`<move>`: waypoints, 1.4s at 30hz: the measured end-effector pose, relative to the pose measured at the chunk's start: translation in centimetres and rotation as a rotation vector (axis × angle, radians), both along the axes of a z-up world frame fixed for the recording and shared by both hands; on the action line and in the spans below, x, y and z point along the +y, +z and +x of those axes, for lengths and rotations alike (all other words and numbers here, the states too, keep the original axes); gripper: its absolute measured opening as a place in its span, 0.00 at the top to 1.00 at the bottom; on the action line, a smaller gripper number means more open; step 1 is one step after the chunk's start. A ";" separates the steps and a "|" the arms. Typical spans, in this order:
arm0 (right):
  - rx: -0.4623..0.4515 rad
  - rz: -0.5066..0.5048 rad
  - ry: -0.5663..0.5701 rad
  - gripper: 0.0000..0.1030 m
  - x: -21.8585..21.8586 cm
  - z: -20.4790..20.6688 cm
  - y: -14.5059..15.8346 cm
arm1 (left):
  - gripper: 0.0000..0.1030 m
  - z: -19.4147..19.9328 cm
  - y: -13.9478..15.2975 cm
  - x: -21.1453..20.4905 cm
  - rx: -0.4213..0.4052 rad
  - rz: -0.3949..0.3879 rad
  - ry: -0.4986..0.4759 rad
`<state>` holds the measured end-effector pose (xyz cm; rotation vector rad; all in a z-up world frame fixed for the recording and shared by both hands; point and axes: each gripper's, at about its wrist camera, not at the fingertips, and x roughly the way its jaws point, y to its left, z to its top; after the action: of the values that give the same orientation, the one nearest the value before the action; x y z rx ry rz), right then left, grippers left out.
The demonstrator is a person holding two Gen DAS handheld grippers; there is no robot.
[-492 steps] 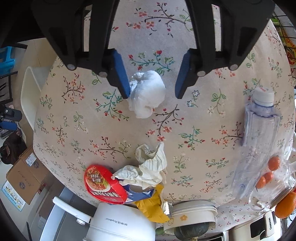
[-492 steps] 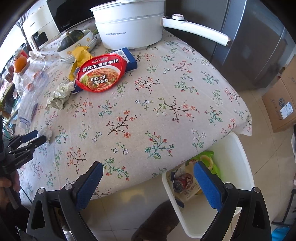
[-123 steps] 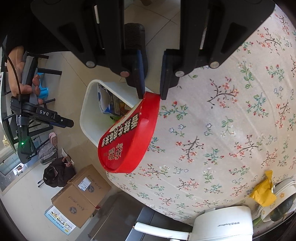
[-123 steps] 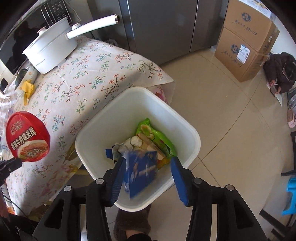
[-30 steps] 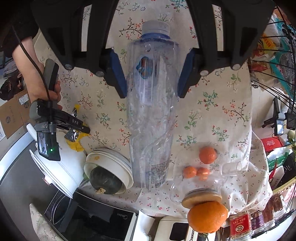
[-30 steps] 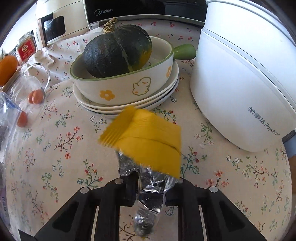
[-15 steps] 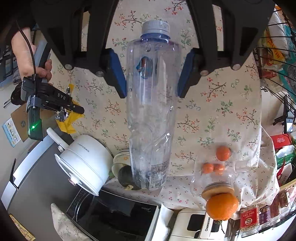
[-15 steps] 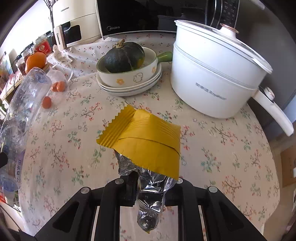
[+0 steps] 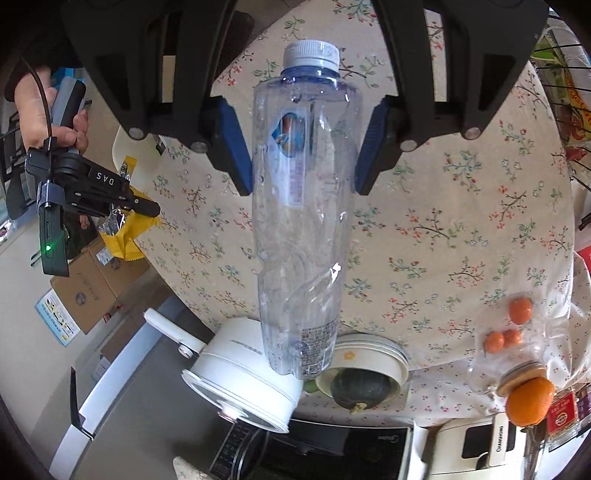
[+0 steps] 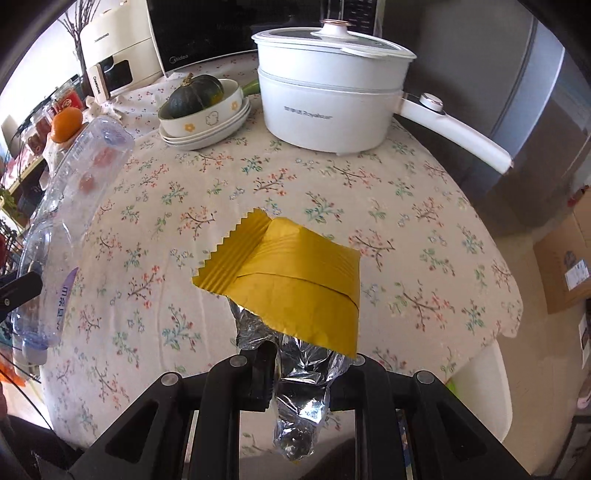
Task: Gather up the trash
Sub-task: 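Carry the bottle and yellow wrapper over the white bin and open both grippers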
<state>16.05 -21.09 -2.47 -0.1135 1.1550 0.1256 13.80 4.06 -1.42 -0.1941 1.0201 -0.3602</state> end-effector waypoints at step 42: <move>0.156 0.084 -0.398 0.34 -26.5 -11.5 -5.6 | 0.43 -5.5 -5.5 -28.9 0.190 0.165 -0.576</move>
<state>4.58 -47.62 -8.07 0.2043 1.3046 -0.1717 8.26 -24.85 -6.97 0.2268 1.2816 -0.7864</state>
